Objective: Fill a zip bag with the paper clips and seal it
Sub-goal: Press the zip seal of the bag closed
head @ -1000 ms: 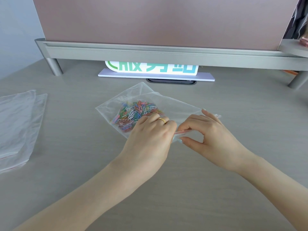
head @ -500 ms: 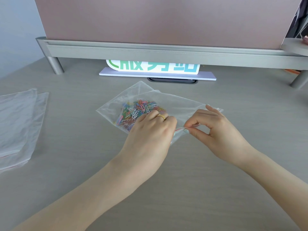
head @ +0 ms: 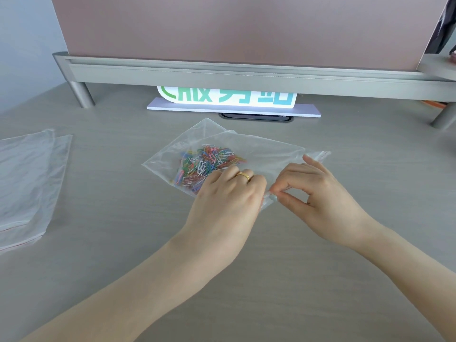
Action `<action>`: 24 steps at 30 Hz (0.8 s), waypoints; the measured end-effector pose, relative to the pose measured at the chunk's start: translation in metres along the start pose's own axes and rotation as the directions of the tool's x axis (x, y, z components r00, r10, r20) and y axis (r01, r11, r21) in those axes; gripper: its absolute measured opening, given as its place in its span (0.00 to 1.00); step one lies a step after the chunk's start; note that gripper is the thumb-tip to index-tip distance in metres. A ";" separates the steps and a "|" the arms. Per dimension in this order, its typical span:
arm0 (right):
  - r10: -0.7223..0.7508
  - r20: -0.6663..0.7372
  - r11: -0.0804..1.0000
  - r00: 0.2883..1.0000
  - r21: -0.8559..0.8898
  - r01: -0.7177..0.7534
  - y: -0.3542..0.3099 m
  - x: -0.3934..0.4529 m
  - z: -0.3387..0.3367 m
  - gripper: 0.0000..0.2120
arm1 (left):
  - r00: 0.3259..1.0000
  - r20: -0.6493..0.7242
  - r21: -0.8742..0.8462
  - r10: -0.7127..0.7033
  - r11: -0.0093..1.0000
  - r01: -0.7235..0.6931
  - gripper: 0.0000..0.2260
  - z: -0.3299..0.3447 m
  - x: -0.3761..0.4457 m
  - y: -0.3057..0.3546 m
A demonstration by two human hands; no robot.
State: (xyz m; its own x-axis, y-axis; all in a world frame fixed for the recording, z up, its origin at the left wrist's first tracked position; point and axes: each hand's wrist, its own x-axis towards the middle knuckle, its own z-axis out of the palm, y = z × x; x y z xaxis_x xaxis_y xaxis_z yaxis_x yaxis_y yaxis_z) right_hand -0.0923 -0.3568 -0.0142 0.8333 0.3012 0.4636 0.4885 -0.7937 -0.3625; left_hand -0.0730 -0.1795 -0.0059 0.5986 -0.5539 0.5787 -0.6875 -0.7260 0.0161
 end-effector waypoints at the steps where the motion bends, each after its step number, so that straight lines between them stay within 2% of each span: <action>1: 0.002 0.002 1.000 1.000 0.002 -0.002 -0.001 0.000 0.001 0.05 | 1.000 0.020 0.003 -0.004 1.000 0.004 0.16 -0.001 0.000 0.000; 3: 0.001 0.003 1.000 1.000 0.014 -0.001 -0.002 0.000 0.002 0.06 | 0.999 0.047 0.006 -0.012 1.000 0.012 0.19 -0.003 0.001 0.000; 6: -0.005 0.014 0.999 1.000 0.046 0.005 -0.005 0.000 0.001 0.07 | 0.998 0.056 -0.016 0.002 1.000 -0.001 0.18 -0.005 0.001 0.002; 12: -0.037 -0.019 0.999 0.999 0.005 0.037 -0.005 0.002 -0.001 0.04 | 1.000 -0.006 -0.068 -0.008 0.998 0.007 0.07 -0.005 -0.001 0.001; 14: -0.022 -0.040 1.000 0.999 0.017 0.023 -0.002 0.002 -0.003 0.05 | 0.999 -0.004 -0.064 -0.038 0.997 0.038 0.10 -0.009 0.001 0.000; 17: 0.004 -0.049 0.998 0.999 0.061 -0.001 0.000 0.002 -0.006 0.04 | 0.999 -0.001 -0.022 -0.044 0.999 0.044 0.08 -0.013 0.002 -0.002; 19: -0.001 -0.052 0.997 0.999 0.076 0.005 -0.001 0.002 -0.006 0.04 | 0.999 0.024 -0.014 -0.039 0.999 0.039 0.14 -0.013 0.003 -0.002; 21: -0.007 -0.056 0.996 0.998 0.087 0.012 -0.002 0.002 -0.006 0.04 | 0.999 0.017 -0.004 -0.031 0.999 0.031 0.16 -0.013 0.003 -0.002; 24: 0.005 -0.052 0.989 0.999 0.151 0.003 -0.005 0.003 -0.008 0.07 | 0.998 -0.058 -0.027 0.030 0.999 -0.032 0.09 -0.013 0.004 -0.002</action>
State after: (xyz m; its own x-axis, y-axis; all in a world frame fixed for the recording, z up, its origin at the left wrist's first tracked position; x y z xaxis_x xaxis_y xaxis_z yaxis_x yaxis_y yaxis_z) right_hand -0.0948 -0.3558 -0.0047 0.8211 0.2692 0.5034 0.5244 -0.7041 -0.4789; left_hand -0.0744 -0.1750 0.0075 0.5527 -0.5513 0.6250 -0.7171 -0.6967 0.0197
